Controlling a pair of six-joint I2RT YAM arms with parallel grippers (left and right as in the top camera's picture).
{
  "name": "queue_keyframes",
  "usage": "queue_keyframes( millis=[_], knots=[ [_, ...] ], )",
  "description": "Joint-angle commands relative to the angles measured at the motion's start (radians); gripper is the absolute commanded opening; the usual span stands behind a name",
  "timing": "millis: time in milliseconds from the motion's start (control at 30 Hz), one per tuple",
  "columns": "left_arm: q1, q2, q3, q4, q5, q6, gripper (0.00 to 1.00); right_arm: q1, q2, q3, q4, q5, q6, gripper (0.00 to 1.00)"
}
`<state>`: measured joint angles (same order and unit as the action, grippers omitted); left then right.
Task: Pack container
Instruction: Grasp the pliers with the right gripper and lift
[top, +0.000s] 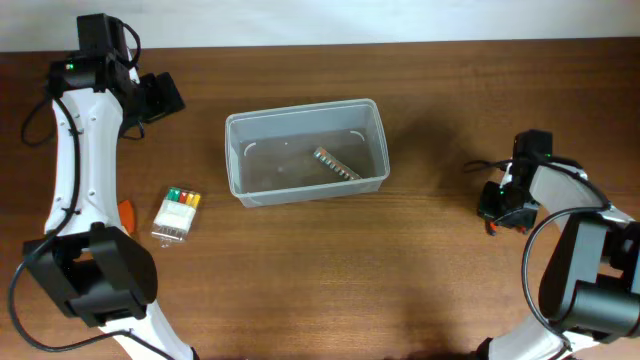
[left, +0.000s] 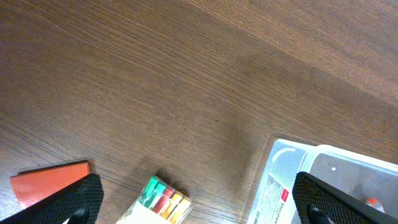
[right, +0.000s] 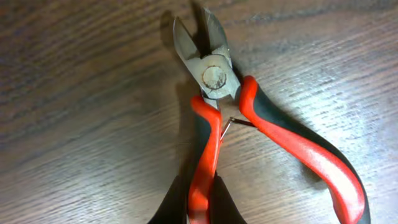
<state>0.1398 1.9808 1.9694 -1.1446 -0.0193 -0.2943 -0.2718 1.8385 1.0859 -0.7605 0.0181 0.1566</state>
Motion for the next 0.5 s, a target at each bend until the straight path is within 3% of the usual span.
queue_keyframes(
  millis=[0, 467],
  knots=[
    [0.003, -0.014, 0.014, -0.001, -0.004, 0.005, 0.99, -0.005, 0.013, 0.076, -0.032, 0.020, 0.002, 0.04],
    [0.003, -0.014, 0.014, -0.001, -0.004, 0.005, 0.99, 0.032, 0.013, 0.554, -0.316, 0.015, -0.098, 0.04]
  ],
)
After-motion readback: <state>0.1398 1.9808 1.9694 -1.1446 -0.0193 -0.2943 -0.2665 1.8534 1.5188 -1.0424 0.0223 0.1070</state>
